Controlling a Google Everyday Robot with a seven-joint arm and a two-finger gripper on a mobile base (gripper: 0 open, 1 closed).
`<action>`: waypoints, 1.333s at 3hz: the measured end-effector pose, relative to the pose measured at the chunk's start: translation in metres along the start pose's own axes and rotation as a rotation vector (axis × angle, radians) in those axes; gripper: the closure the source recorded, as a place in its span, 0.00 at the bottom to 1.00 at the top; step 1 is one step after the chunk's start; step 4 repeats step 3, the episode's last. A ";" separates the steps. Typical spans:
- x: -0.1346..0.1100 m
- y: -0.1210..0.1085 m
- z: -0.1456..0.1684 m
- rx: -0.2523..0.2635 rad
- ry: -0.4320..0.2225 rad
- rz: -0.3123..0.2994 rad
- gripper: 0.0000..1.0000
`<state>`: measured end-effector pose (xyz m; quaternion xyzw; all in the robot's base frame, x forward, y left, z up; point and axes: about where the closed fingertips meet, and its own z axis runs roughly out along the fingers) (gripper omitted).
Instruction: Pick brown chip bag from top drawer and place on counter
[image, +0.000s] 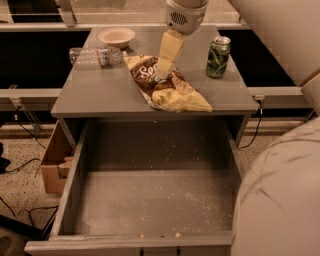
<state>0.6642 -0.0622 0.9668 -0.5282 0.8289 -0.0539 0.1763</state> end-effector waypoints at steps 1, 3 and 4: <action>0.013 -0.011 -0.054 0.057 0.001 0.043 0.00; 0.089 0.022 -0.234 0.251 -0.277 0.389 0.00; 0.089 0.022 -0.234 0.251 -0.277 0.389 0.00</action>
Offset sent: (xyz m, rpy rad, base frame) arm -0.1860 -0.1744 0.1872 0.1836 -0.2779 -0.5635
